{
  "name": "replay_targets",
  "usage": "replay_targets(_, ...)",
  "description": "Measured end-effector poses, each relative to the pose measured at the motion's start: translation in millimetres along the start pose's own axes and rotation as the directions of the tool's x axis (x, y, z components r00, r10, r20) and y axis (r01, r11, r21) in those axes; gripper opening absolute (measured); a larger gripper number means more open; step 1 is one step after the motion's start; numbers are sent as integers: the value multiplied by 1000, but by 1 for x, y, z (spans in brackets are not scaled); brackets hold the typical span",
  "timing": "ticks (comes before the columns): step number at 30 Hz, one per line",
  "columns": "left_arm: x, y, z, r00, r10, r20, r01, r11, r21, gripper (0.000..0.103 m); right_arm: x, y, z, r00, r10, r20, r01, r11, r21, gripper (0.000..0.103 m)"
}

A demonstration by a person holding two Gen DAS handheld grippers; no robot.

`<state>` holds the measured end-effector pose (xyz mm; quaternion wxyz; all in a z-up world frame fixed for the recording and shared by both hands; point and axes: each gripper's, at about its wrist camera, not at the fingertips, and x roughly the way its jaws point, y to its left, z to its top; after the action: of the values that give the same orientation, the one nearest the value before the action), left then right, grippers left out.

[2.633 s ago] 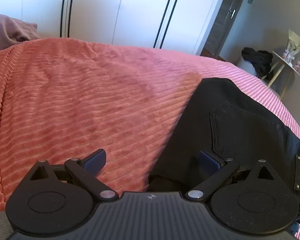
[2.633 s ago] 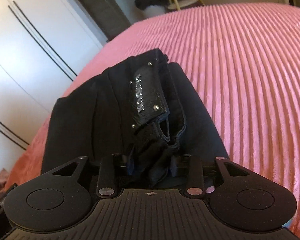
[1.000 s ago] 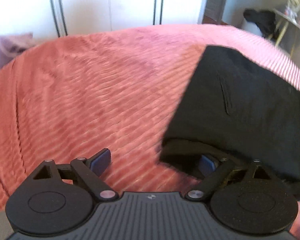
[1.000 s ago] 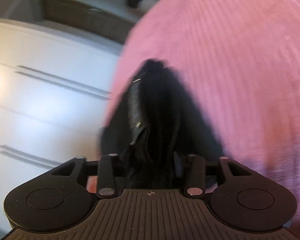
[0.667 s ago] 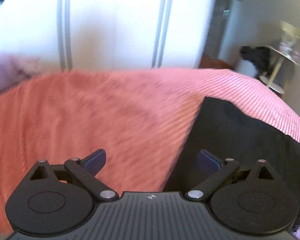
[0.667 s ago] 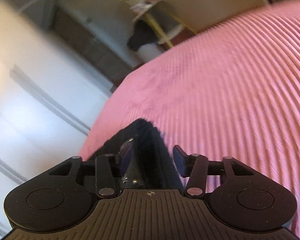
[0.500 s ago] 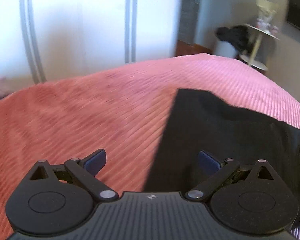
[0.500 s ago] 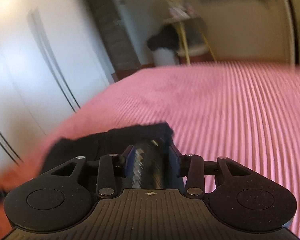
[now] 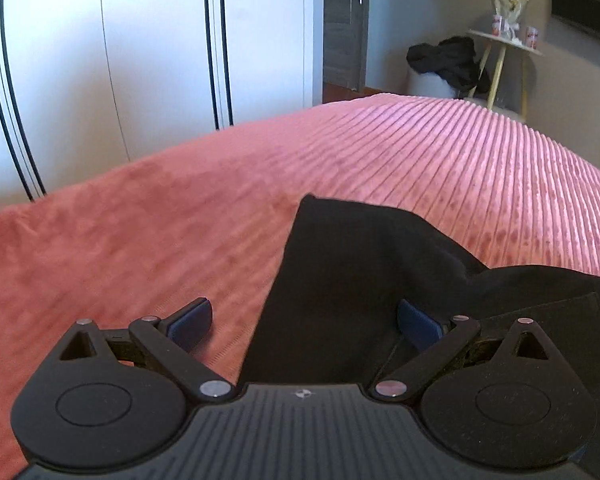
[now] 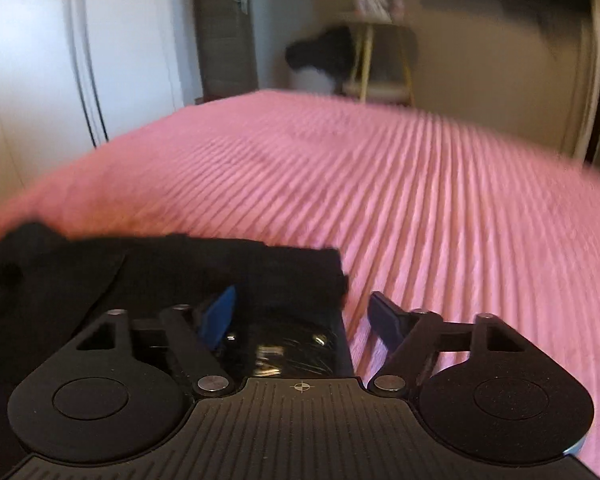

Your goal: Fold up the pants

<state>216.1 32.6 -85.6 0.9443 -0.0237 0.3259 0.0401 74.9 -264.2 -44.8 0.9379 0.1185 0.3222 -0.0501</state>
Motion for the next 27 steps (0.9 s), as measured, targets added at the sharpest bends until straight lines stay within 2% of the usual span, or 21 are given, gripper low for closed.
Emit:
replay_targets(6, 0, 8, -3, 999, -34, 9, 34, 999, -34, 99, 0, -12, -2, 997, 56, 46, -59, 997, 51, 94)
replay_targets(9, -20, 11, -1, 999, -33, -2, 33, 999, -21, 99, -24, -17, -5, 992, 67, 104, -75, 994, 76, 92)
replay_targets(12, -53, 13, -12, 999, -37, -31, 37, 999, 12, 99, -56, -11, -8, 979, 83, 184, -89, 996, 25, 89)
replay_targets(15, -78, 16, -32, 996, -53, -72, 53, 999, 7, 99, -82, 9, -15, 963, 182, 198, -173, 983, -63, 88)
replay_targets(17, -88, 18, -43, 992, -64, -112, 63, 998, -10, 99, -90, 27, -24, 956, 251, 154, -231, 963, -138, 79)
replay_targets(20, -93, 25, -52, 988, -75, -134, 66, 995, -75, 99, -90, 52, -43, 950, 312, 18, -299, 922, -246, 49)
replay_targets(22, -93, 30, -58, 986, -83, -146, 65, 990, -126, 99, -89, 59, -55, 966, 257, -3, -246, 921, -301, 40)
replay_targets(23, -93, 31, -61, 986, -86, -141, 65, 987, -144, 99, -89, 61, -57, 971, 241, -10, -231, 917, -325, 38)
replay_targets(26, -100, 28, -63, 987, -71, -142, 52, 990, -132, 99, -91, 58, -54, 977, 214, -22, -211, 930, -300, 35)
replay_targets(27, -103, 28, -63, 986, -68, -149, 50, 991, -124, 99, -95, 57, -54, 979, 204, -21, -202, 938, -282, 30)
